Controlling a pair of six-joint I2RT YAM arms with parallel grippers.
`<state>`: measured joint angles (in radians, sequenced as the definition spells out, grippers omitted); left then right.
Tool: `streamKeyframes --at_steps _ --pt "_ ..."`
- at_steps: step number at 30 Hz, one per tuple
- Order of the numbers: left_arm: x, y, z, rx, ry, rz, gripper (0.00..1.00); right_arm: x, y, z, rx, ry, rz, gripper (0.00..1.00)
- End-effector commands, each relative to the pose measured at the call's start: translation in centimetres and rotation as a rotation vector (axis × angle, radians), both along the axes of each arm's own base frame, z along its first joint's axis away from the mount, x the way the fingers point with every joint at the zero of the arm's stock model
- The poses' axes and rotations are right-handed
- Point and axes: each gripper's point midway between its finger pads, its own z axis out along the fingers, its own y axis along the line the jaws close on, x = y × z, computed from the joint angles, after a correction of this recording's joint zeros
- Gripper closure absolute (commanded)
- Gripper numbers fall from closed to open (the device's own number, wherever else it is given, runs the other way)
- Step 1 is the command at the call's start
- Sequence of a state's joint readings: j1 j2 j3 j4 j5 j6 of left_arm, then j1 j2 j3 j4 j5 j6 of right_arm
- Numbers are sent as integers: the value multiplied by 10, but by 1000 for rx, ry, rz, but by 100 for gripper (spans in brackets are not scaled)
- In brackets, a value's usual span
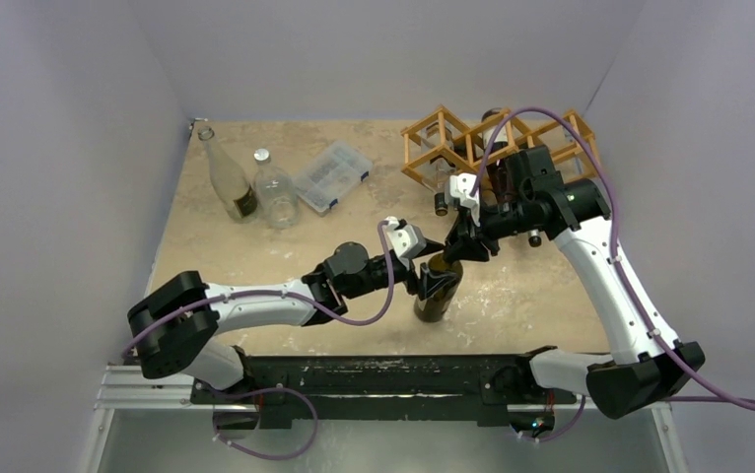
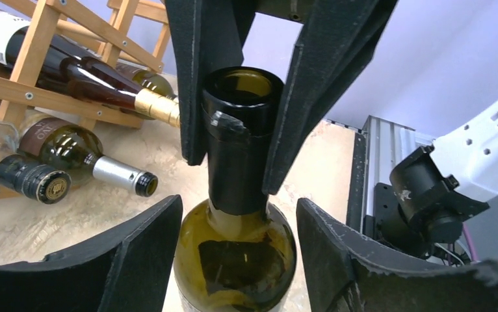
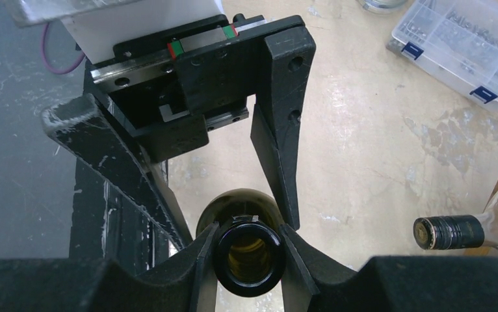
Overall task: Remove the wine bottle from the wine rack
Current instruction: Place the wine bottle at the center of the board.
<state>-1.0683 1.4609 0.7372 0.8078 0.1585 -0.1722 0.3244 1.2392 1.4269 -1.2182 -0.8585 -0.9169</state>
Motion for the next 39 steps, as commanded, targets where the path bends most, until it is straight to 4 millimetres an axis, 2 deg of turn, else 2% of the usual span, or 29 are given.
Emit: streamKeyframes --at_steps 1,6,19,23,26,29,34,39 --pt "10 -7 37 -104 -43 37 38 3 8 17 56 -54 13 95" --pt "16 -7 32 -97 -28 69 44 2 8 16 56 -54 12 94" --pt "14 -15 29 -83 -34 48 48 2 9 15 57 -49 6 90" --pt "14 -15 26 -76 -33 48 70 2 9 14 56 -46 3 87" --pt "14 -14 25 -69 -36 53 98 2 9 14 57 -45 3 84" --pt "14 -11 26 -67 -46 59 100 1 9 14 60 -42 1 71" --pt "12 -5 28 -69 -65 69 100 -3 10 18 76 -39 2 41" --pt "12 0 29 -70 -78 76 100 -11 12 26 107 -32 21 21"
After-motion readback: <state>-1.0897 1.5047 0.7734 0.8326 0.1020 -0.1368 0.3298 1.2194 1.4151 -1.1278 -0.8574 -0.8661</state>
